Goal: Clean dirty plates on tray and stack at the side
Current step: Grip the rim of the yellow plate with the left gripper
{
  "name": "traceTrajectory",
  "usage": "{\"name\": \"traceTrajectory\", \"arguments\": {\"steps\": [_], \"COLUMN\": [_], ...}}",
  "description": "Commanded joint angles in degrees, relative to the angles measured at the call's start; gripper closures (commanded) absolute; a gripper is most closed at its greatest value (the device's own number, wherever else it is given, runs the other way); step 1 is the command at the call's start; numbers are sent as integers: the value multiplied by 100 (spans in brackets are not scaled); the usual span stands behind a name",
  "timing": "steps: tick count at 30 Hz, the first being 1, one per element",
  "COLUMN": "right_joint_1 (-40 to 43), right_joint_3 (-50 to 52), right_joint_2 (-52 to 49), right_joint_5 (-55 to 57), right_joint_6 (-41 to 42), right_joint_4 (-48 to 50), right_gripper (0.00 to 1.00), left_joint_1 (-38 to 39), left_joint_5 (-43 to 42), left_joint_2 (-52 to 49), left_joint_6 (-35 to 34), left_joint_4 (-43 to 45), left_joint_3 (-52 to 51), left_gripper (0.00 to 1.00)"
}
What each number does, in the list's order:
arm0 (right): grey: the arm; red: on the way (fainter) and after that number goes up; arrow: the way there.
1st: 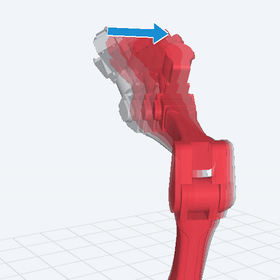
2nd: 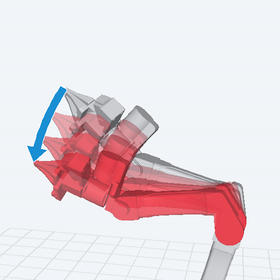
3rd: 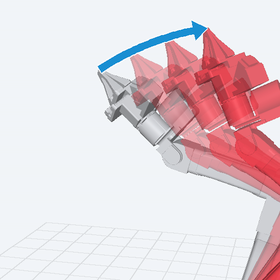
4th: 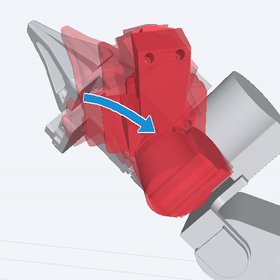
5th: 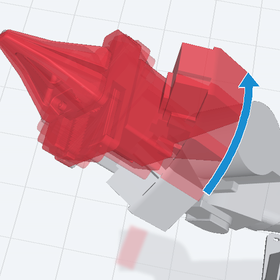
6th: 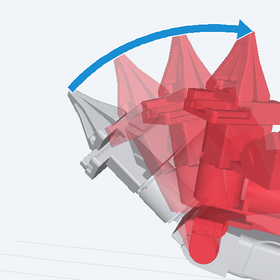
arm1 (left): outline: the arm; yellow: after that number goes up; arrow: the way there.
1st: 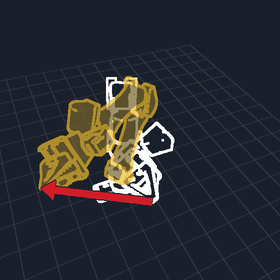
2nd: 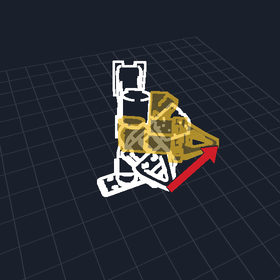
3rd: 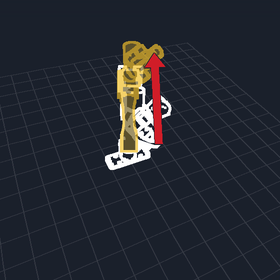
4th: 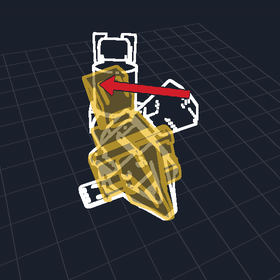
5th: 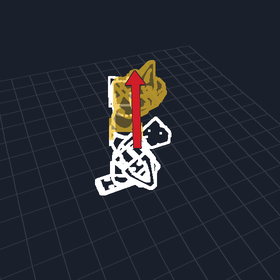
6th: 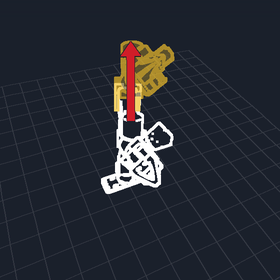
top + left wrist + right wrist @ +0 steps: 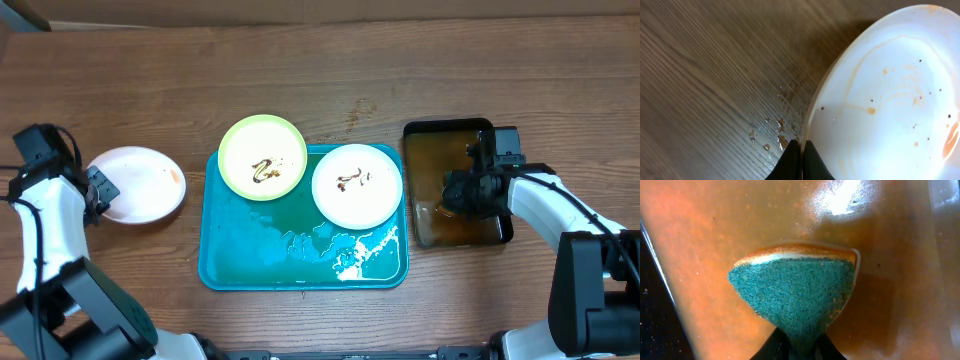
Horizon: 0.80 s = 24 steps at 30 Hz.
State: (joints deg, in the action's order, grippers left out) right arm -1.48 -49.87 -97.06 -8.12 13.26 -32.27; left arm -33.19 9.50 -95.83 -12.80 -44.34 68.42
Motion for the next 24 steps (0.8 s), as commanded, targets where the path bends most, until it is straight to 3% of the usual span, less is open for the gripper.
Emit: {"name": "traceTrajectory", "arguments": {"steps": [1,7,13,18,20,24], "right_joint_1": [22,22,22,22,22,22], "right_joint_3": [223,223,223,223,223,223], "right_joint_2": [-146,-146,-146,-146,-146,-146], "right_joint_5": [31,31,31,31,31,31], "right_joint_6": [26,26,26,26,26,26], "right_joint_4": [-223,-238,-251,-262,-278,-278], "right_gripper": [86,86,86,86,86,86], "left_joint_1": [-68,-2,599,1502,1882,2463], "left_joint_5": [-474,-1631,-3526,-3560,-3318,-2706], "left_joint_2": [-125,44,227,122,-4,-341], "left_joint_6": [-114,111,1078,2094,2439,2918], "left_joint_4": [2,48,450,876,1036,1320], "left_joint_3": [107,396,876,905,905,905], "left_gripper": [87,53,33,27,20,15]}}
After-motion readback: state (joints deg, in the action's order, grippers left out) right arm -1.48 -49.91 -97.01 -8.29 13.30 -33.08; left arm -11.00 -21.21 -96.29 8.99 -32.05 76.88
